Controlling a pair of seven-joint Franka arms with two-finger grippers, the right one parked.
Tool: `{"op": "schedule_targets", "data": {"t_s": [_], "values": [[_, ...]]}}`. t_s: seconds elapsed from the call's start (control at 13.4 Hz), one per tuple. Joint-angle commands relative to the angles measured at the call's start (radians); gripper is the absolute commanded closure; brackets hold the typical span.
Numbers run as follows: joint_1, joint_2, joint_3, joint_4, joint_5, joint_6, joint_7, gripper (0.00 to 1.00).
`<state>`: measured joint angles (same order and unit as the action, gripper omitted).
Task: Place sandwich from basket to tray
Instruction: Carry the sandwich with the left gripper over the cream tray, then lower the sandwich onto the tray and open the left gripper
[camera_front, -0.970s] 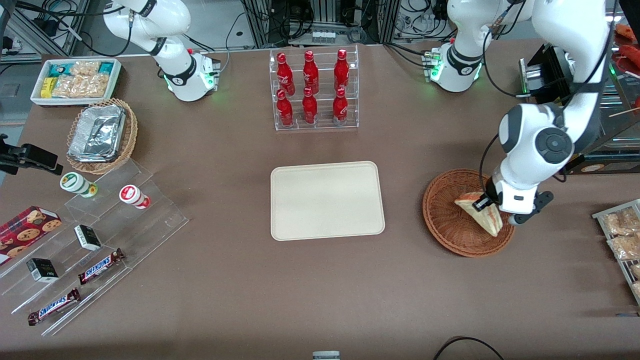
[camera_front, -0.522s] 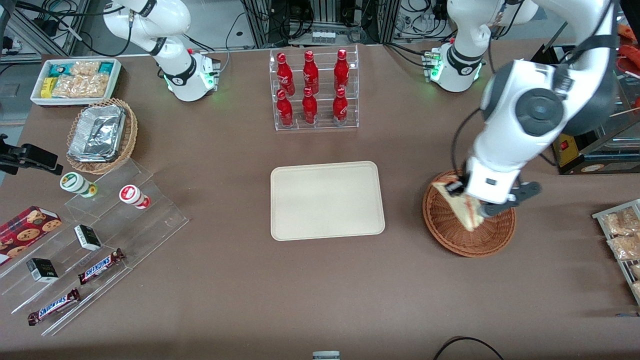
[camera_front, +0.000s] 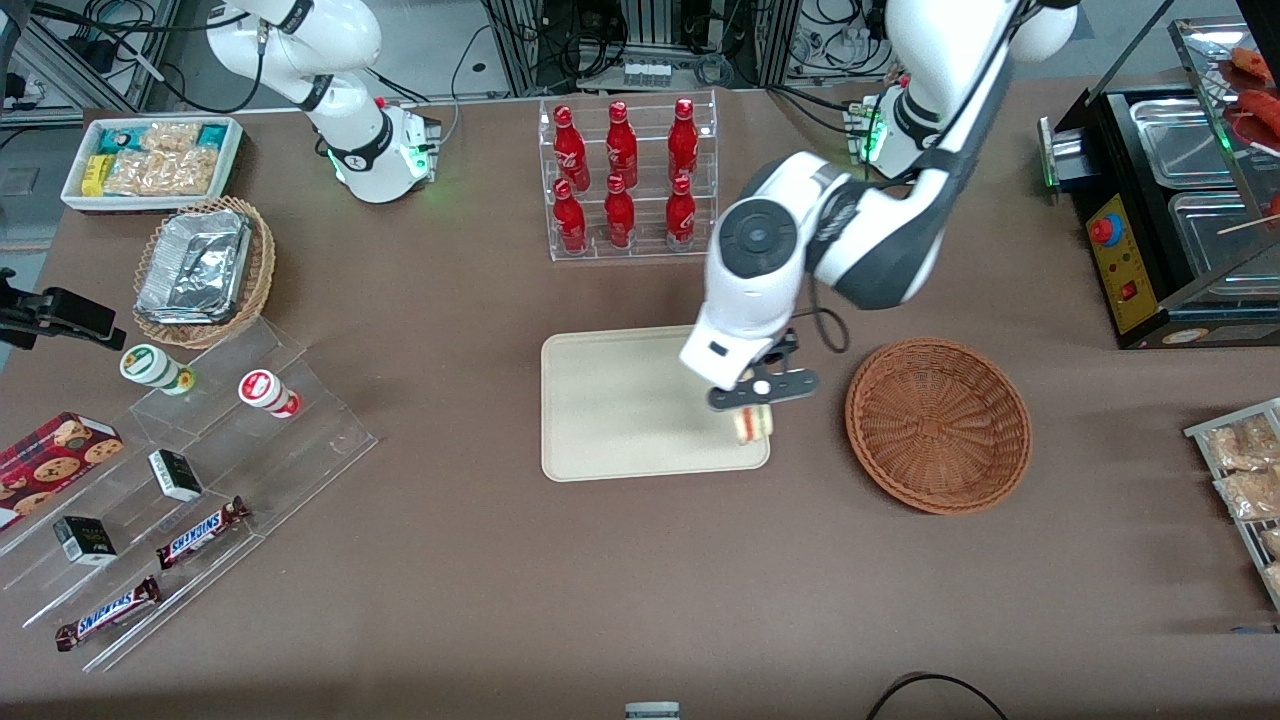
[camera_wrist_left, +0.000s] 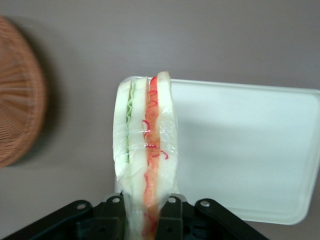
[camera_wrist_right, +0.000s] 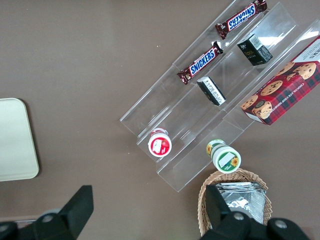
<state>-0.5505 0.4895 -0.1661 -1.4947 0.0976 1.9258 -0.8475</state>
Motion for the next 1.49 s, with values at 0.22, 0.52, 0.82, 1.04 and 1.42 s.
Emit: {"op": "schedule_targets", "data": {"t_s": [0.22,0.52,0.82,1.04,1.42], "values": [[-0.14,0.153,0.01,0.063,0.059,0.089,-0.004,1.0],[-0.163,0.216,0.01,0.06,0.129,0.153,-0.007,1.0],[-0.178,0.273,0.011,0.062,0.132,0.225,-0.027,1.0],[-0.184,0.291,0.011,0.062,0.134,0.226,-0.036,0.99],[-0.177,0.255,0.014,0.06,0.129,0.237,-0.035,0.0]]}}
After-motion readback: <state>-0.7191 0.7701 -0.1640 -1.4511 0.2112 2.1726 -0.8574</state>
